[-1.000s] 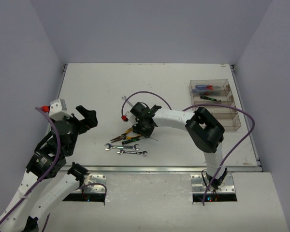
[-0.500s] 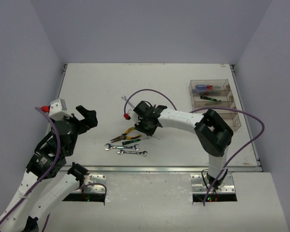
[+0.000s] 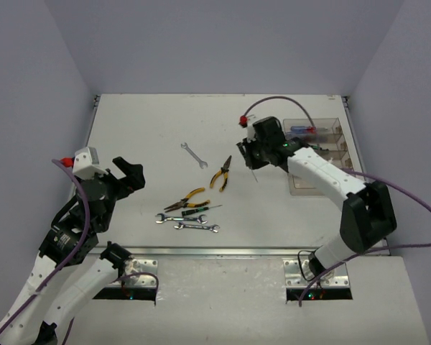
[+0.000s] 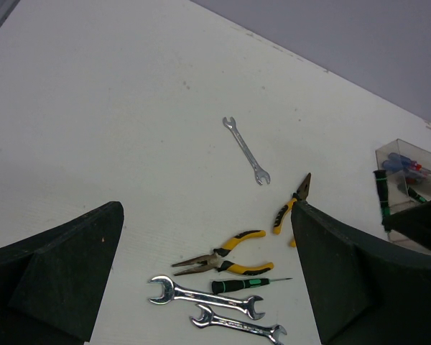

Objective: Sort the tools into containers

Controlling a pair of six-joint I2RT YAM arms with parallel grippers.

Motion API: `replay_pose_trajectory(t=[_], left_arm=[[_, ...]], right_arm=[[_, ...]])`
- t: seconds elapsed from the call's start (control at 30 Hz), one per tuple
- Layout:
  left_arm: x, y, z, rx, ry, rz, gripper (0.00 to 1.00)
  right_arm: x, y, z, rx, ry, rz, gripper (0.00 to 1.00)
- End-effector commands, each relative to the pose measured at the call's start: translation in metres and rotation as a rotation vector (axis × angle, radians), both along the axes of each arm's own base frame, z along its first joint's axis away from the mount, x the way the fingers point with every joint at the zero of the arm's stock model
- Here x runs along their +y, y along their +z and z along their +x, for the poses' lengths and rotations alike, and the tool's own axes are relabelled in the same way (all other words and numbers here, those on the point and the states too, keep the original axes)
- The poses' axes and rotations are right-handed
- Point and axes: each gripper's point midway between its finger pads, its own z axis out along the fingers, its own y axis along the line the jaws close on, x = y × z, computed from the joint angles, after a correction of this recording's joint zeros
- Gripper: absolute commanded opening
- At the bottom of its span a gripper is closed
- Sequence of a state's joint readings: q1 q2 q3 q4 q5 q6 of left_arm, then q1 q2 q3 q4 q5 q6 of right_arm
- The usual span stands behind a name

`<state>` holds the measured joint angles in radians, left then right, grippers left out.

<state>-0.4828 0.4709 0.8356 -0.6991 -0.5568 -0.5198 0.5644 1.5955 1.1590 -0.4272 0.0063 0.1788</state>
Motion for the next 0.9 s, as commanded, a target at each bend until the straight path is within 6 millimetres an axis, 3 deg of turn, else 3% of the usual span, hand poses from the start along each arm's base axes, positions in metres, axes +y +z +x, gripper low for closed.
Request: replay_pose_trajectory(t=[0.0, 0.03, 0.13, 0.27, 0.33, 0.5, 0.57, 0.67, 0.87], left_arm=[[0.001, 0.01, 0.002, -0.041, 0.002, -0.01, 1.0], [0.001, 0.01, 0.002, -0.043, 0.002, -0.01, 1.0], [0.002, 0.012, 0.001, -0.051, 0.002, -0.013, 1.0], [0.002, 0.012, 0.001, -0.052, 0.004, -0.015, 1.0], [0.002, 0.011, 0.001, -0.052, 0.005, -0.014, 1.0], [0.0, 0.009, 0.002, -0.041, -0.003, -0.009, 1.0], [0.0, 0.009, 0.003, -0.039, -0.004, -0.008, 1.0], [0.0, 0.009, 0.003, -0.039, -0.003, -0.006, 1.0], [-0.001, 0.007, 0.005, -0.029, -0.004, -0.001, 1.0]], right_arm=[[-0.066, 0.072, 0.048, -0.173, -0.373, 0.229, 0.0], [-0.08, 0.077, 0.054, -0.185, -0.431, 0.245, 0.0], [-0.163, 0.087, 0.079, -0.214, -0.789, 0.374, 0.0], [-0.233, 0.071, 0.089, -0.24, -1.178, 0.566, 0.0], [-0.256, 0.064, 0.095, -0.275, -1.321, 0.654, 0.0], [-0.284, 0.046, 0.117, -0.242, -1.56, 0.77, 0.0], [-0.295, 0.022, 0.119, -0.178, -1.702, 0.748, 0.0], [-0.304, 0.017, 0.131, -0.19, -1.745, 0.737, 0.0], [-0.322, 0.0, 0.131, -0.23, -1.851, 0.702, 0.01]])
